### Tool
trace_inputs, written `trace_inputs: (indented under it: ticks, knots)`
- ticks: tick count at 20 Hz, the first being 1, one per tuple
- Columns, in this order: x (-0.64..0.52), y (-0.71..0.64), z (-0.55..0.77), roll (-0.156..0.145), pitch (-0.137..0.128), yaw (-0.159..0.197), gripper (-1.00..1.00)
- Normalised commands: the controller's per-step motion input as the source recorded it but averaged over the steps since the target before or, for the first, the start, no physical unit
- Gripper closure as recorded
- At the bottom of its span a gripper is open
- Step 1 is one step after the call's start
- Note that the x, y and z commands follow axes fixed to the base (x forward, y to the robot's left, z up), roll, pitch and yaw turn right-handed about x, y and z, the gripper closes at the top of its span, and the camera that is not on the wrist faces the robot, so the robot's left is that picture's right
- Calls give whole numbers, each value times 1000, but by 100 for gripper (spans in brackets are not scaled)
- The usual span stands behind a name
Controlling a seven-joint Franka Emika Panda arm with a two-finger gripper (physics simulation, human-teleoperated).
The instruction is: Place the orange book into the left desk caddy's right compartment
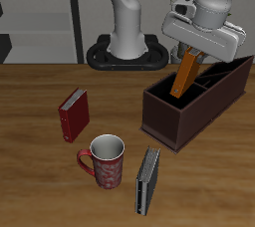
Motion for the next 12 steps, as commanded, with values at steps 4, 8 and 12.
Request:
trace_inputs:
  ticks: [4,8,12]
  knots:
    - [26,-34,-185,-11,19,-3,100]
    - [37,-11,-243,9,11,12,100]
    - [-64,48,-347,12,12,18,100]
